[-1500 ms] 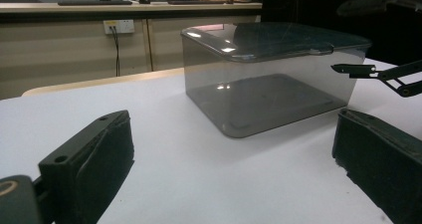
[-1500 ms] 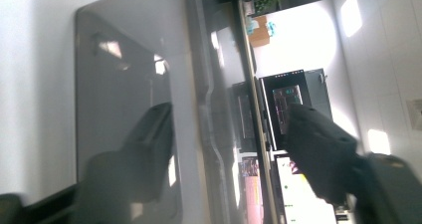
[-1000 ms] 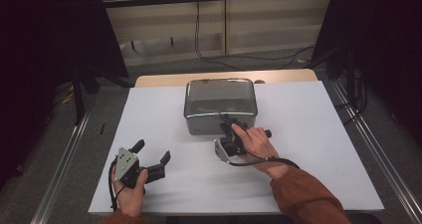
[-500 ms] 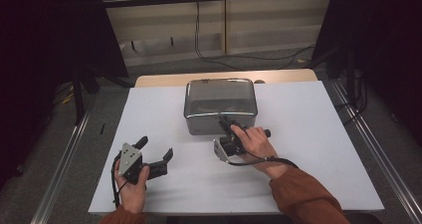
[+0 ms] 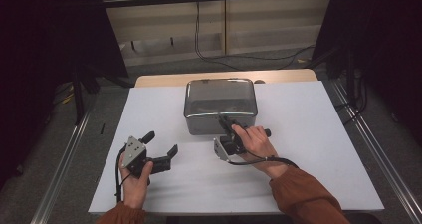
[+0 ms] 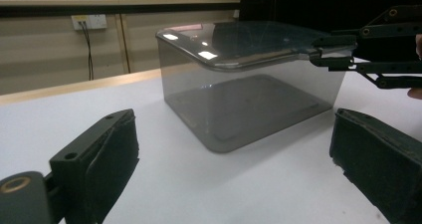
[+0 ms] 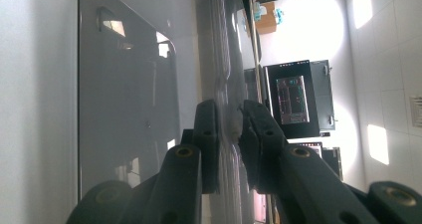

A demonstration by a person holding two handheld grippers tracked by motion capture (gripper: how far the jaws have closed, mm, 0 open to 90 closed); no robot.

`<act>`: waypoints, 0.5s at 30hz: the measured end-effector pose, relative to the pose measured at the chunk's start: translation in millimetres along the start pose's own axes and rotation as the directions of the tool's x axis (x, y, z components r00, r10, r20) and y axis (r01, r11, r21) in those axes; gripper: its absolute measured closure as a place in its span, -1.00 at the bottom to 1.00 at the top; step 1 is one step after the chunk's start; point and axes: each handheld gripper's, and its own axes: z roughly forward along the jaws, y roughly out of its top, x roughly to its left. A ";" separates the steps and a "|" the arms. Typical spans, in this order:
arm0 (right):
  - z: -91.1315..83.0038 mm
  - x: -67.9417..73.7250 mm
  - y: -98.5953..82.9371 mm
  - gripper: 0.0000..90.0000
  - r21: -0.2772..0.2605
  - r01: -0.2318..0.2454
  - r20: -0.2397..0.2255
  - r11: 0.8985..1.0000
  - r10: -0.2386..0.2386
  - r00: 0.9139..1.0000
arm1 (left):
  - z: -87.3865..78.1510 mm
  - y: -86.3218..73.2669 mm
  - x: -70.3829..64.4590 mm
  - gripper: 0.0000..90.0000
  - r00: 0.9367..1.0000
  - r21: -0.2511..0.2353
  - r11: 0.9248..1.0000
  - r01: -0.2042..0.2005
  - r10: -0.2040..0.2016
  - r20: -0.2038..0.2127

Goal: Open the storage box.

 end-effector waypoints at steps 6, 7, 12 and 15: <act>-1.3 -2.1 -0.1 0.74 -0.012 -0.008 0.006 1.000 0.008 1.000 | 8.4 1.2 2.6 -0.89 1.000 -0.026 1.000 -0.007 0.008 0.023; -1.1 -2.5 -0.2 0.74 -0.013 -0.009 0.005 1.000 0.009 1.000 | 9.8 1.8 3.3 -0.89 1.000 -0.024 1.000 -0.010 0.011 0.019; -1.6 -4.7 0.0 0.75 -0.017 -0.010 0.009 1.000 0.010 1.000 | 18.8 5.7 5.8 -0.90 0.999 -0.040 0.999 -0.025 0.025 0.020; -2.1 -6.6 0.4 0.75 -0.021 -0.010 0.017 1.000 0.011 1.000 | 25.5 6.9 6.1 -0.93 0.999 -0.045 0.999 -0.026 0.028 0.047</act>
